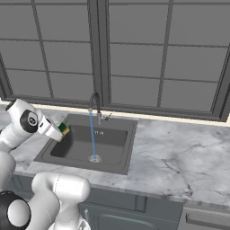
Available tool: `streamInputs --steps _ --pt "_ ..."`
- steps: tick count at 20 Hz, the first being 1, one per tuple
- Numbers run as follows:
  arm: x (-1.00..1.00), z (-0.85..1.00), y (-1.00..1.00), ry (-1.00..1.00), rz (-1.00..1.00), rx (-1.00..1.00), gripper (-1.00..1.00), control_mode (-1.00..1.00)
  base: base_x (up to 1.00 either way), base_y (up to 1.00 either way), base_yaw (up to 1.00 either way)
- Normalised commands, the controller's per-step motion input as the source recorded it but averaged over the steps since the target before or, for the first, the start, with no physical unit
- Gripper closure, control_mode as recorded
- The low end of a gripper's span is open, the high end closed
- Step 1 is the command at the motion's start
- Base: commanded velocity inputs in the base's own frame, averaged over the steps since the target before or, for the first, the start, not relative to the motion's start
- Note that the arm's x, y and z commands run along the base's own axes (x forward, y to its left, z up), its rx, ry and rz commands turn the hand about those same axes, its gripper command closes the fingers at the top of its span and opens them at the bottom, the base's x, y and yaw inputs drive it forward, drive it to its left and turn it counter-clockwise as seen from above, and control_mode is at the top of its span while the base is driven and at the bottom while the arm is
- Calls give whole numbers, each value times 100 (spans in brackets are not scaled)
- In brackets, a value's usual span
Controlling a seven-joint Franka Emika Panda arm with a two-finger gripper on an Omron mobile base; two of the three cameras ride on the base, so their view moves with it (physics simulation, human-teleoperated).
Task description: Soak the sponge with water for a few seconds and then drop it inside the sink.
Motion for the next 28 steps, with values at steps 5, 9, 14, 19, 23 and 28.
streamInputs --steps 5,9,14,19,23,28 --pt "8 -18 -11 0 0 0 100 -100 0 0 0" --pt "14 -26 -15 0 0 0 100 -100 0 0 0" --pt "30 -21 -21 0 0 -3 100 -100 0 0 0" --pt "28 -5 -18 0 0 -5 100 -100 0 0 0" --pt "28 0 -11 0 0 -7 100 -100 0 0 0" --pt "20 0 -4 0 -1 -2 100 -100 0 0 0"
